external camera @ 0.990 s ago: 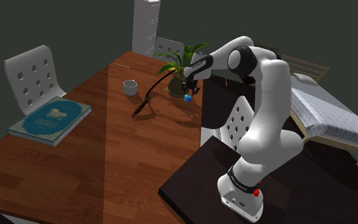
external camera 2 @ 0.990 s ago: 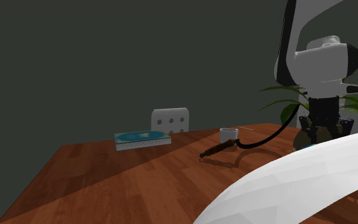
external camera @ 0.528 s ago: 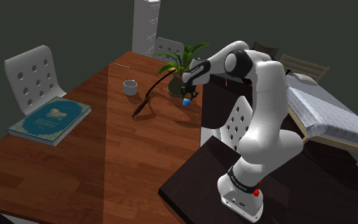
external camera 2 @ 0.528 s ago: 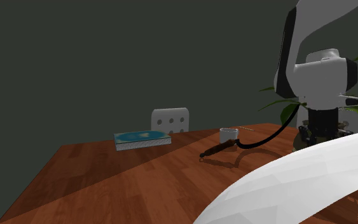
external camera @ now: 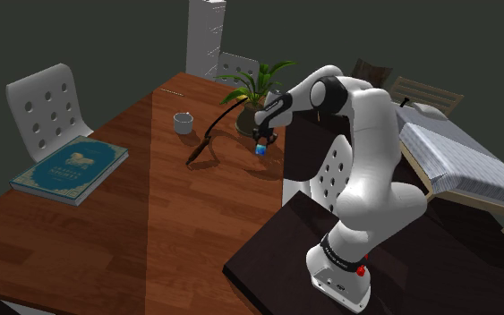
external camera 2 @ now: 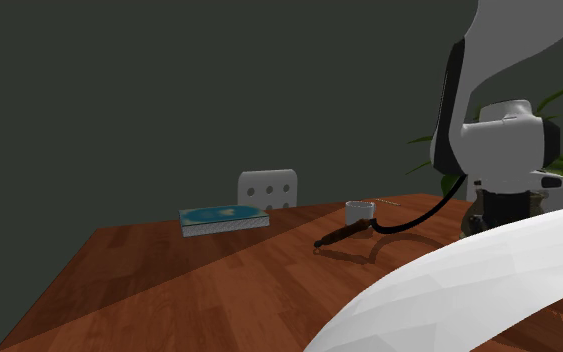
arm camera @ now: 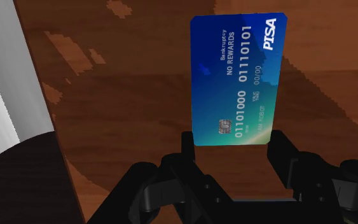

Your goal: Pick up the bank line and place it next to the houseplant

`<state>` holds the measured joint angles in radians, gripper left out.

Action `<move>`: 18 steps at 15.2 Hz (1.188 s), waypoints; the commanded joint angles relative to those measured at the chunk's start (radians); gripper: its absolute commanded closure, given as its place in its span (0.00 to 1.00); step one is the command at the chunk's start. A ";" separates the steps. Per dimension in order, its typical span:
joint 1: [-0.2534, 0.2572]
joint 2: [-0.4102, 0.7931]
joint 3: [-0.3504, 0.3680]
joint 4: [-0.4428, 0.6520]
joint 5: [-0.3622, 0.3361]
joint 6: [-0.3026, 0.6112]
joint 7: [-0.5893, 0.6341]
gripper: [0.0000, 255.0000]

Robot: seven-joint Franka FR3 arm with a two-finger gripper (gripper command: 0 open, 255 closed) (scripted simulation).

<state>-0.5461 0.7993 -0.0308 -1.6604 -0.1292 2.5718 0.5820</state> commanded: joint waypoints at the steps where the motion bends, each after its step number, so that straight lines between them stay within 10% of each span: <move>1: 0.001 0.025 -0.001 0.013 -0.001 0.012 0.003 1.00; 11: 0.002 0.055 -0.002 0.025 -0.002 0.030 0.006 1.00; 12: 0.002 0.055 -0.002 0.025 -0.002 0.030 0.006 0.00; 18: 0.004 0.023 -0.001 0.006 -0.001 0.017 0.006 0.00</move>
<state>-0.5436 0.8385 -0.0326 -1.6466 -0.1307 2.5964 0.5875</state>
